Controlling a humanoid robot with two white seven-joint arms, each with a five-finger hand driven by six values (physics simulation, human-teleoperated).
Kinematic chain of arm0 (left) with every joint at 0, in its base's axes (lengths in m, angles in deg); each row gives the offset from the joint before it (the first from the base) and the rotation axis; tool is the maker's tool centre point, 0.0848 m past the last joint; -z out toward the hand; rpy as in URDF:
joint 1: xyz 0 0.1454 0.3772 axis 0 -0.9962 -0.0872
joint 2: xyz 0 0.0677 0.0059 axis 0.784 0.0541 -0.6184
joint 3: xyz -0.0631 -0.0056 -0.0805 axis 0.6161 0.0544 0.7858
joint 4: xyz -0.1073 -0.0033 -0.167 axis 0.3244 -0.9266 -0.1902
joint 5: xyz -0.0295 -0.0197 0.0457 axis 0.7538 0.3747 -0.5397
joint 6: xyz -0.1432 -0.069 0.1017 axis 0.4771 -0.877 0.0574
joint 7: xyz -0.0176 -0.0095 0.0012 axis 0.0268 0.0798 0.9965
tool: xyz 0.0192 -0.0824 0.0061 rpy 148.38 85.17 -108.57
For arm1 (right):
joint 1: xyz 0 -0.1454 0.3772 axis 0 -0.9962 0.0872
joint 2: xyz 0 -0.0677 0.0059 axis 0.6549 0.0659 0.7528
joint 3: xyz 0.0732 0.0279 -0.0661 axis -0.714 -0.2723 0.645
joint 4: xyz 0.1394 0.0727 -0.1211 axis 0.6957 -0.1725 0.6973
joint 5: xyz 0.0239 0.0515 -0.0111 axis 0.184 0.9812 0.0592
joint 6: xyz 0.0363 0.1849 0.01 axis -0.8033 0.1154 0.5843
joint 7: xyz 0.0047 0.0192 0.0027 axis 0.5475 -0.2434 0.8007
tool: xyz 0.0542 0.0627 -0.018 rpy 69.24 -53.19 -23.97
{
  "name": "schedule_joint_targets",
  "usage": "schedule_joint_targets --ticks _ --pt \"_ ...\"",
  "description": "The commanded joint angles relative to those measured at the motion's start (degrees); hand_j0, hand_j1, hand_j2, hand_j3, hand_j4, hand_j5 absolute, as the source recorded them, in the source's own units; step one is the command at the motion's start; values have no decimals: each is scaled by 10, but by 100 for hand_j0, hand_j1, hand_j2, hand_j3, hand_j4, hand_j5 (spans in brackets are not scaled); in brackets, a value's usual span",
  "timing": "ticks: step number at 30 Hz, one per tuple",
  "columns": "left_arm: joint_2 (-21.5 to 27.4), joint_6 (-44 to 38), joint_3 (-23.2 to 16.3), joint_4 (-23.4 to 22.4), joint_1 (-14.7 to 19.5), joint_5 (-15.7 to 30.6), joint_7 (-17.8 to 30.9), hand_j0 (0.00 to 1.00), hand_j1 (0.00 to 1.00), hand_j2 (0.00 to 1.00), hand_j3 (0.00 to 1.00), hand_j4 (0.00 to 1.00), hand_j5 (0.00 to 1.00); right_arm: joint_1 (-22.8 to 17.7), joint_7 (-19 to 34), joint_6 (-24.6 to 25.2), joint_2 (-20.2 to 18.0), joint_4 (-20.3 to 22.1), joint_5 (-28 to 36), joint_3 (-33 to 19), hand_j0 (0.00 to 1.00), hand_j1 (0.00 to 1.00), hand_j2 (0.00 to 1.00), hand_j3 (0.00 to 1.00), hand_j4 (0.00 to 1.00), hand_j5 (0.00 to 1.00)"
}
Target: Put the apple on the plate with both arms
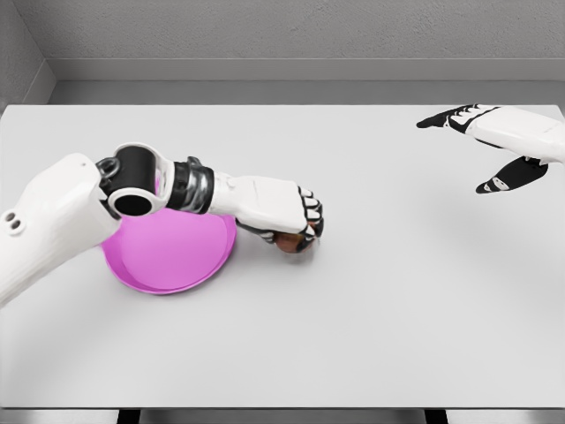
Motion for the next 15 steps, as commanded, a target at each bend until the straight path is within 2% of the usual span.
schedule_joint_targets --ticks 1,3,5,9,15 --pt "24 -2 29 22 0 21 -1 43 43 43 43 43 43 0 0 0 -1 0 2 0 100 100 100 100 100 100" --pt "47 -2 42 37 1 35 -1 43 43 43 43 43 43 0 0 0 -1 0 2 0 100 100 100 100 100 100" --pt "94 -2 48 60 1 37 -1 43 43 43 43 43 43 0 0 0 -1 0 2 0 100 100 100 100 100 100" --pt "167 -2 57 61 -7 50 -1 44 44 44 44 44 44 0 0 0 -1 0 2 0 100 100 100 100 100 100" --pt "190 -2 57 58 -34 43 -1 45 45 45 45 45 45 0 0 0 -1 0 2 0 100 100 100 100 100 100"
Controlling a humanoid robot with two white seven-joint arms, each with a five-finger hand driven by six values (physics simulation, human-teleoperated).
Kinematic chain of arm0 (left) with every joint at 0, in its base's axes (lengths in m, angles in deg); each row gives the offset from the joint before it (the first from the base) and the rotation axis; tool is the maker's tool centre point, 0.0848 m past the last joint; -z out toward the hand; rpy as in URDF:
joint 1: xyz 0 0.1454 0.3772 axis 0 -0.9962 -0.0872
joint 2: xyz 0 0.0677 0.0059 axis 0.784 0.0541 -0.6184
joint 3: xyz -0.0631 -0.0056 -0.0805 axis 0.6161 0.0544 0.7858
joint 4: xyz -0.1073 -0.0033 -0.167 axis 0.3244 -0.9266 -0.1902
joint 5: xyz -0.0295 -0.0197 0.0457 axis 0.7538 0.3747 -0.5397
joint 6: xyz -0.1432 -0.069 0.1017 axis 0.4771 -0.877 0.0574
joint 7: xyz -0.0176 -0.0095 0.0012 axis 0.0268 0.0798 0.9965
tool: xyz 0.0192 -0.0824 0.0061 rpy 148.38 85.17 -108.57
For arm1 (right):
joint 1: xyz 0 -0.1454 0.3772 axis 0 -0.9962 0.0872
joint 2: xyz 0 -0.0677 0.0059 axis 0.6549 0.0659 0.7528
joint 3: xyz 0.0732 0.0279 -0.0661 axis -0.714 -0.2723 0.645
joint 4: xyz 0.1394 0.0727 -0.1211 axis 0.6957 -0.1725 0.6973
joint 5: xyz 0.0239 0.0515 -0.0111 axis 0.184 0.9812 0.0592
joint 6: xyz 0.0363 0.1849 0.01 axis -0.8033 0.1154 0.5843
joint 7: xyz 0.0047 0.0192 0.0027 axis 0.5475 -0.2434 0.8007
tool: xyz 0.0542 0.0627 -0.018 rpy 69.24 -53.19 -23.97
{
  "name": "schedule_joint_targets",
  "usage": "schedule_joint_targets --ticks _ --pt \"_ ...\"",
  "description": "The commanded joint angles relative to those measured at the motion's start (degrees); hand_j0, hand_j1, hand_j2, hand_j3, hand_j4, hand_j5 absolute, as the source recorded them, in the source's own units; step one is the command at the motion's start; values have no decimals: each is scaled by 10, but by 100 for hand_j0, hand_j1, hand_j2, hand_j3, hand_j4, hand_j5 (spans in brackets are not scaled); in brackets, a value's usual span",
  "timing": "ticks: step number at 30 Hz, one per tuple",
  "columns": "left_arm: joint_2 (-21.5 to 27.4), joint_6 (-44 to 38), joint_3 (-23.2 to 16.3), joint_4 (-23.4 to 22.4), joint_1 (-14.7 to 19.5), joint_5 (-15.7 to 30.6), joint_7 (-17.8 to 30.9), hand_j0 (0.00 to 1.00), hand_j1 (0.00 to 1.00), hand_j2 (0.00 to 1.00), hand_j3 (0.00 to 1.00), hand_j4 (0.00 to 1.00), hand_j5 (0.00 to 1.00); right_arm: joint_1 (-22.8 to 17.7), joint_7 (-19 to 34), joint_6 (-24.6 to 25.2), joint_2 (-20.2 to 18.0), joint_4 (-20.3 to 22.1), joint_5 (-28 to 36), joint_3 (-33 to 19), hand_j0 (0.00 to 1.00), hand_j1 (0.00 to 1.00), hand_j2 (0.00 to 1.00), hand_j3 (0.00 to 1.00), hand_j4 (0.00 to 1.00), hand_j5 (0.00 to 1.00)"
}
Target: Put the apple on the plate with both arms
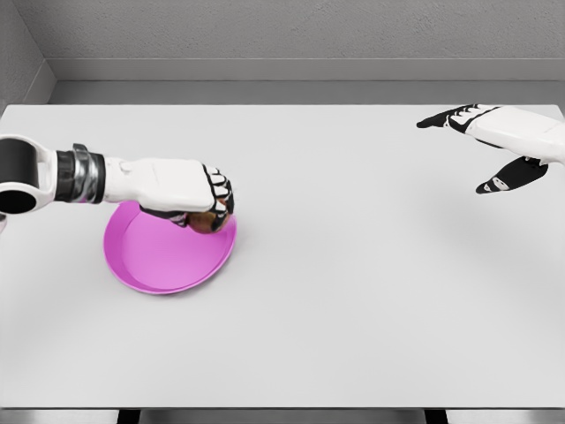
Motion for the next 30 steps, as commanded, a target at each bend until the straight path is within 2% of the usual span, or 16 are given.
schedule_joint_targets --ticks 1,3,4,5,6,11,13,15,16,19,21,22,30 --pt "13 -2 2 0 -2 2 -1 46 46 46 46 46 46 0 0 0 -1 0 2 0 100 100 100 100 100 100" --pt "17 -2 2 0 -4 2 -1 49 49 49 49 49 49 0 0 0 -1 0 2 0 100 100 100 100 100 100" --pt "17 -2 2 -1 -4 3 -1 64 64 64 64 64 64 0 0 0 -1 0 2 0 100 100 100 100 100 100" --pt "18 -2 2 -1 -10 3 -1 86 86 86 86 86 86 0 0 0 -1 0 2 0 100 100 100 100 100 100" --pt "19 -2 2 -1 -12 2 -1 100 100 100 100 100 100 0 0 0 -2 -1 2 0 100 100 100 100 100 100" --pt "19 -2 2 -2 -13 1 -1 100 100 100 100 100 100 0 0 1 -1 0 2 0 100 100 100 100 100 100" --pt "20 -2 26 -11 -13 20 -1 100 100 100 100 100 100 0 0 0 -1 0 2 0 100 100 100 100 100 100" --pt "29 -2 39 -49 -21 111 -1 100 100 100 100 100 100 0 0 0 -1 0 2 0 100 100 100 100 100 100" --pt "29 -2 44 -65 -21 142 -1 100 100 100 100 100 100 0 0 1 -1 0 2 0 100 100 100 100 100 100" --pt "39 -2 58 -117 -22 187 -1 100 100 100 100 100 100 0 0 0 -2 -1 2 0 100 100 100 100 100 100" --pt "59 -2 77 -120 -46 199 -1 100 100 100 100 100 100 0 0 0 -2 -1 2 -1 100 100 100 100 100 100" --pt "71 -2 95 -136 -64 215 -1 100 100 100 100 100 100 0 0 0 -2 -1 2 -1 100 100 100 100 100 100" --pt "78 -2 120 -180 -68 216 -1 100 100 100 100 100 100 1 0 0 -2 -1 2 -1 100 100 100 100 100 100"
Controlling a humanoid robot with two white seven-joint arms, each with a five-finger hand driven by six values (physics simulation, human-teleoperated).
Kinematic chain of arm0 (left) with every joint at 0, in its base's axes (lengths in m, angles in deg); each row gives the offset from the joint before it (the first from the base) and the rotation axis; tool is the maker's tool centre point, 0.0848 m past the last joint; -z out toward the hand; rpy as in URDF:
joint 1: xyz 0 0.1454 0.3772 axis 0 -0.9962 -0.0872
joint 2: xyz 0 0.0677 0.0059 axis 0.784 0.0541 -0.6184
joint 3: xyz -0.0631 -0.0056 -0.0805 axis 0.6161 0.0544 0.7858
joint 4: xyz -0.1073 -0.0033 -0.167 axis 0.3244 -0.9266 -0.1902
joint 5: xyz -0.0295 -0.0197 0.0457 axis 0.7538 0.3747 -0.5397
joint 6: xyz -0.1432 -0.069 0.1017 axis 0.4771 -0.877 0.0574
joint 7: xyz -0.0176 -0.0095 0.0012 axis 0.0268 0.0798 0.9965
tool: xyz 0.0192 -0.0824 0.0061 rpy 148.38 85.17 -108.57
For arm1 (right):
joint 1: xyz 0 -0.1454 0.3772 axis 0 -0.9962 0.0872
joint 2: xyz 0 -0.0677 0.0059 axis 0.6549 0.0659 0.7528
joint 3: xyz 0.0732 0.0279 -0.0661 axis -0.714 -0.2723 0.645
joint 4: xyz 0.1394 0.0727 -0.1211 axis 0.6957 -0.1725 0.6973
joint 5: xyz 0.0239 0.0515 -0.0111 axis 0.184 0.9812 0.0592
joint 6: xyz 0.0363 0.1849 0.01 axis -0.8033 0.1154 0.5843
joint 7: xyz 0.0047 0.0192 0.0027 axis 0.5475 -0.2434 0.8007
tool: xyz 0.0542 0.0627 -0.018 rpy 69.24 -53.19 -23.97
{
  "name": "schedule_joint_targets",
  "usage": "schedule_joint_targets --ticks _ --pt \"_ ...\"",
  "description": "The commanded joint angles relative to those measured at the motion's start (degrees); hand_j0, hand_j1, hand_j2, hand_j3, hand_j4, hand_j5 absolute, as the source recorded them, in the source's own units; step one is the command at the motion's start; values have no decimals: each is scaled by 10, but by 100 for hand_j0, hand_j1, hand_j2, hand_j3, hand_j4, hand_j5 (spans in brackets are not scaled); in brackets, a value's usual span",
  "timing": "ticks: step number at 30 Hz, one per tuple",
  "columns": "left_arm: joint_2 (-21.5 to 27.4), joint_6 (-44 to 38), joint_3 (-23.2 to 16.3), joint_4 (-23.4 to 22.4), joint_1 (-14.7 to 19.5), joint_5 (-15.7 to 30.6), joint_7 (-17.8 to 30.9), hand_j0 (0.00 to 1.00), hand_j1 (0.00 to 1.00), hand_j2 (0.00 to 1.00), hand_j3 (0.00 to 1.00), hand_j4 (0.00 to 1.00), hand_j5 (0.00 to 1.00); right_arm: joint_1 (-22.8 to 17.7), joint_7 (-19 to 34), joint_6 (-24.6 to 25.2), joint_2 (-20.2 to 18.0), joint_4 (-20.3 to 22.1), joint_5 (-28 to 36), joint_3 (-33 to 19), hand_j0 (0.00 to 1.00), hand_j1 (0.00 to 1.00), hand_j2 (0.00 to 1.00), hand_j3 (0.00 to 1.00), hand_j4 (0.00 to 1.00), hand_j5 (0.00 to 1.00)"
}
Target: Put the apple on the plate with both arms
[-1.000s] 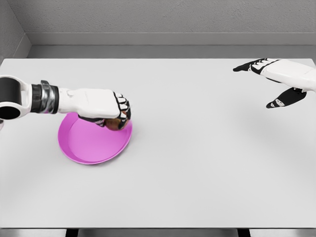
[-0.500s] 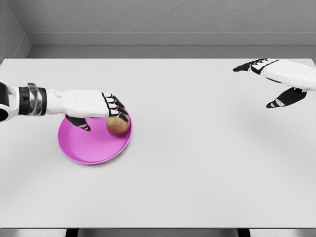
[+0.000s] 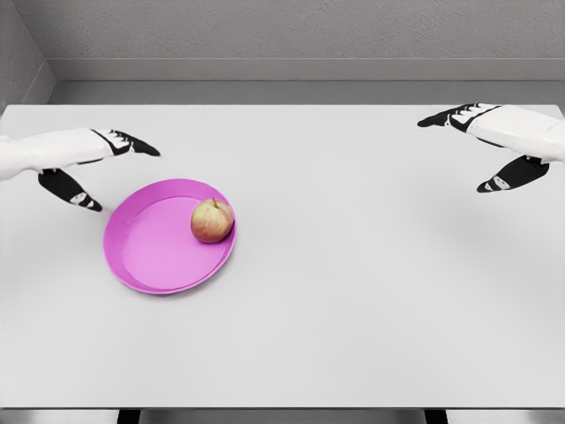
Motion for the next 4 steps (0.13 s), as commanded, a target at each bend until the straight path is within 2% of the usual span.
schedule_joint_targets --ticks 1,4 --pt "2 -1 6 -13 0 5 0 100 100 100 100 100 100 0 0 0 -1 0 2 0 100 100 100 100 100 100" --pt "2 -1 7 -14 0 6 0 100 100 100 100 100 100 0 0 0 -1 0 2 0 100 100 100 100 100 100"
